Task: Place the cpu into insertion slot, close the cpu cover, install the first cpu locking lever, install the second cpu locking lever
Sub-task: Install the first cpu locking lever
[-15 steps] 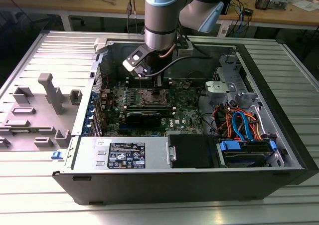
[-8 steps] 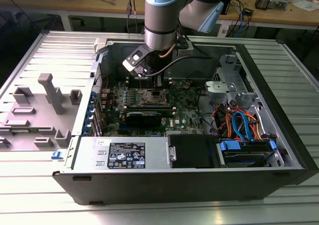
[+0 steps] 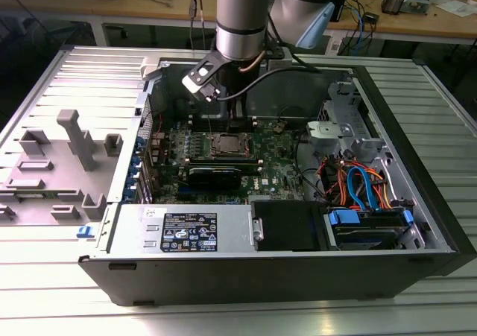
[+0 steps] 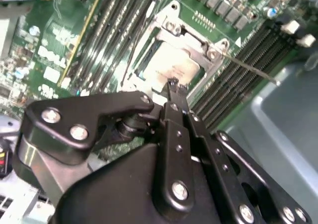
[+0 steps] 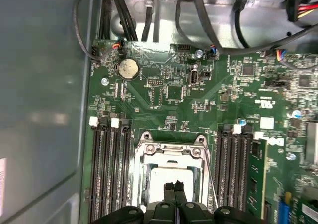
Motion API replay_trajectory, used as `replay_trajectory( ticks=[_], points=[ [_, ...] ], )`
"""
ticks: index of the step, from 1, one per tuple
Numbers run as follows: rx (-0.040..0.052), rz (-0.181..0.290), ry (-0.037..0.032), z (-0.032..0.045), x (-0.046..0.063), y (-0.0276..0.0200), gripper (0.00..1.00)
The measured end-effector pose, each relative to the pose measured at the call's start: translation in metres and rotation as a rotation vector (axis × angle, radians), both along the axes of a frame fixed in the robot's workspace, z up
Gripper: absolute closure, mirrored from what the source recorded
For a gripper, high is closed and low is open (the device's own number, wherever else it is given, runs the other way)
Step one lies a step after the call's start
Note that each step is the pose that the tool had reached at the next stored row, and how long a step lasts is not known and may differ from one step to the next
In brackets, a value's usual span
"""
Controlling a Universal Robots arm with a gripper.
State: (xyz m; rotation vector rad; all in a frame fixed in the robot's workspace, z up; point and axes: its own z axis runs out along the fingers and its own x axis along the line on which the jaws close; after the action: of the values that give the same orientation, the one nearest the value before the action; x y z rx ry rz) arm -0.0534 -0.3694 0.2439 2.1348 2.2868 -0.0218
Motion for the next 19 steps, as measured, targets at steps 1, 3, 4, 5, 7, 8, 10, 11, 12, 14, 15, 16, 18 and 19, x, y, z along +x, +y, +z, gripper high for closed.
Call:
replay_trajectory(
  ticks=[1,3,4,5,7,8,10,11,12,14,15,16,18,19],
  points=[
    [0.0000,0.003,0.0000,0.0006,0.0000,0.0000,0.89],
    [0.0008,0.012,-0.0002,0.0007,0.0000,0.0000,0.89],
    [0.0011,0.036,0.0001,0.0008,0.0000,0.0000,0.89],
    [0.0012,0.068,0.0000,0.0007,0.0001,0.0000,0.89],
    [0.0012,0.145,0.0001,0.0007,0.0000,0.0000,0.89],
    [0.0011,0.161,0.0001,0.0007,0.0000,0.0000,0.89],
    [0.0011,0.197,0.0001,0.0008,0.0000,0.0000,0.89],
    [0.0011,0.231,0.0001,0.0008,0.0000,0.0000,0.89],
    [0.0011,0.265,0.0001,0.0008,0.0000,0.0000,0.89],
    [0.0011,0.336,0.0002,0.0008,0.0000,0.0000,0.89],
    [0.0011,0.354,0.0002,0.0007,0.0000,0.0000,0.89],
    [0.0011,0.373,0.0002,0.0007,0.0000,0.0000,0.89],
    [0.0011,0.419,0.0003,0.0007,0.0000,0.0000,0.89],
    [0.0011,0.438,0.0003,0.0007,0.0000,0.0000,0.89]
  ],
)
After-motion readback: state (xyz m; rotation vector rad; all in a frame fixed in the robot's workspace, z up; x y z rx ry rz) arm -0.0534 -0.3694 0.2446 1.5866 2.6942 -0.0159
